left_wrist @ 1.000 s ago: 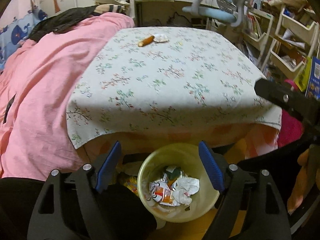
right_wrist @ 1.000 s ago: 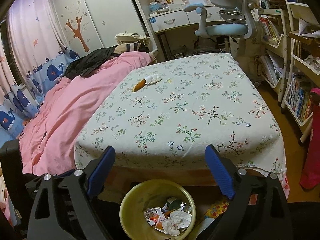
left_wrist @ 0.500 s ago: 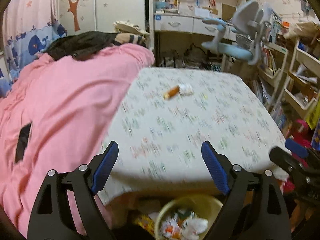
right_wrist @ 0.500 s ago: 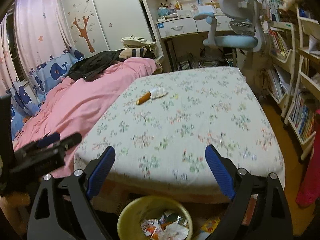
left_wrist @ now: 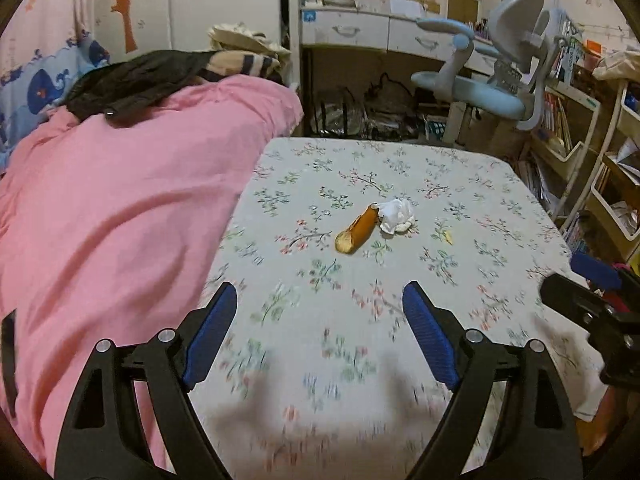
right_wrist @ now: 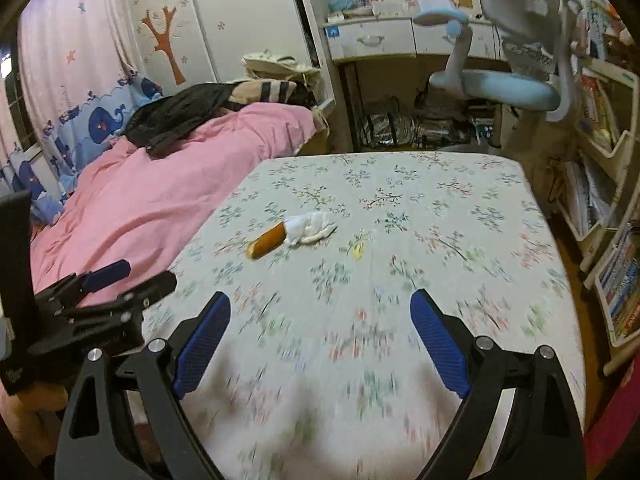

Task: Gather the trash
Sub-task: 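Bring both open tools back up over the last snack stick and tissue, then grasp the snack stick with the left tool while the right grasps the small tissue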

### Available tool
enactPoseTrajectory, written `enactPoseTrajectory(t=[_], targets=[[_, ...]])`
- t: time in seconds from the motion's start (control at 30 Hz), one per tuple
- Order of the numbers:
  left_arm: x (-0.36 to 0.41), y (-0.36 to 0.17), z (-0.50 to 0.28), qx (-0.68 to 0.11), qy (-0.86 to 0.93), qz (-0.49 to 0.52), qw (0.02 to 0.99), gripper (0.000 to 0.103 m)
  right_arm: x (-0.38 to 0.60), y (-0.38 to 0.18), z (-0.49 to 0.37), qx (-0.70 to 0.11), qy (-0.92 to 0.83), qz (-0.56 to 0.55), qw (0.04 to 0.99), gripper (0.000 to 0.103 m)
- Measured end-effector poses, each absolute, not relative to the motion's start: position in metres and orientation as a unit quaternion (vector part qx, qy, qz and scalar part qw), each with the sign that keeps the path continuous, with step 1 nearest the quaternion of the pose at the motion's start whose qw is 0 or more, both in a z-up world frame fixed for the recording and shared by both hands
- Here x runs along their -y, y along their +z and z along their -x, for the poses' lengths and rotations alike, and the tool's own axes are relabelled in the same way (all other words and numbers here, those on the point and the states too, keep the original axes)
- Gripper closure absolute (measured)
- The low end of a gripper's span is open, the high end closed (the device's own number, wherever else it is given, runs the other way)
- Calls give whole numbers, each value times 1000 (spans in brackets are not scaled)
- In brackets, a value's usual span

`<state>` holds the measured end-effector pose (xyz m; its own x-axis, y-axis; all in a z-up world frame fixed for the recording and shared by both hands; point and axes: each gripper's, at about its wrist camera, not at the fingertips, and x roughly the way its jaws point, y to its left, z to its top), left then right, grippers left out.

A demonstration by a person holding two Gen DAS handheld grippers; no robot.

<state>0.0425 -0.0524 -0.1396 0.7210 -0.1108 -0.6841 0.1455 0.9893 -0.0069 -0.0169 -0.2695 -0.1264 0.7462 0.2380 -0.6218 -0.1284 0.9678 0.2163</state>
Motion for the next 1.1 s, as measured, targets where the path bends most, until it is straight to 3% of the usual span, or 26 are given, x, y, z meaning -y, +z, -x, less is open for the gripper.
enactPoseTrajectory(t=[0.27,0.57,0.7,0.73,0.83,0.87,0.97,1.07,1.1], targets=[[62,-168,-109,-391,-86,-24,916,22,257,-150,-69,-373,112,-91,916,17],[79,-187,-152,-404,-113,-51,907,22,244,-176,-132,-419,121,-86,896,33],[83,-192,-166,-409,-119,-55,903,22,242,-185,-144,-434,133,-75,888,53],[83,-194,-169,-411,-120,-54,902,22,242,-185,-146,-437,137,-72,886,66],[85,-198,-177,-414,-122,-55,900,23,247,-183,-148,-443,147,-71,882,80],[87,-200,-179,-416,-125,-56,899,24,248,-182,-148,-444,146,-65,882,80],[94,-205,-183,-421,-131,-65,895,32,254,-181,-145,-442,141,-54,884,81],[99,-211,-188,-437,-142,-67,886,56,256,-182,-144,-441,138,-50,885,81],[100,-210,-187,-434,-144,-68,887,70,256,-181,-143,-441,137,-46,886,81]])
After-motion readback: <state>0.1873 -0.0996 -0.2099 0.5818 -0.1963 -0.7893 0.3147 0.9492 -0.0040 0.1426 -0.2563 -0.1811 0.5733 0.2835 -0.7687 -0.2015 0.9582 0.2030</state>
